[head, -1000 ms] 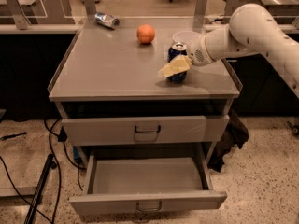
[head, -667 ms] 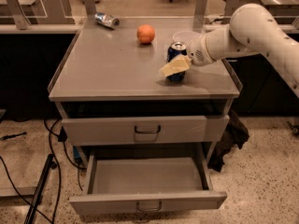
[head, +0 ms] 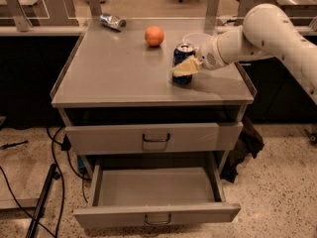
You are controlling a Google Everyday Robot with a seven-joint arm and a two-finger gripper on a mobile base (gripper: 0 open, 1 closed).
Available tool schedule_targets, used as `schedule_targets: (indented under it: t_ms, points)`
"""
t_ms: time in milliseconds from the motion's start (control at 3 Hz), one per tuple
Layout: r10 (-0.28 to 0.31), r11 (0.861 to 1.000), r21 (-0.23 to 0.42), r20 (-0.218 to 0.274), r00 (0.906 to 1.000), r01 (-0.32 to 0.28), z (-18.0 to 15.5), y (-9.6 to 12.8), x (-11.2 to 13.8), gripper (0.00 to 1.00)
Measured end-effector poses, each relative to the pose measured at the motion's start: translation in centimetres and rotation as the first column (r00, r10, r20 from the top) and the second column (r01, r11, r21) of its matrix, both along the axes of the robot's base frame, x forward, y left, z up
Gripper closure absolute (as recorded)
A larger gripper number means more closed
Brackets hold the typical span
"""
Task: Place pepsi can into middle drawer
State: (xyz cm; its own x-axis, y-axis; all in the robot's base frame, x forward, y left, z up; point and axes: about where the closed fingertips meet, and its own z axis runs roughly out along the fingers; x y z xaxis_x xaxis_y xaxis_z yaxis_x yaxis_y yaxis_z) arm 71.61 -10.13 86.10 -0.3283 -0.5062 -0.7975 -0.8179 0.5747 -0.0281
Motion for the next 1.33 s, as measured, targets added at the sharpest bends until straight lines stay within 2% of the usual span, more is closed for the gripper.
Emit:
schedule_targets:
  t_ms: [333,667,1000,1333]
  points:
    - [0.0,1.0,0.0,0.0,1.0,0.0,0.0,0.0,0.0,1.0]
    - [0.017,1.0,0.005,-0.001,0.9999,-0.017,0.2,0.0,-0.2,1.0]
    - [0.072,0.997,0.02,0.0,0.9974,-0.072,1.6,-0.8,-1.3,1.0]
    - [0.158,0.987,0.042,-0.013,0.9873,-0.158,3.5,-1.8,-4.6,1.0]
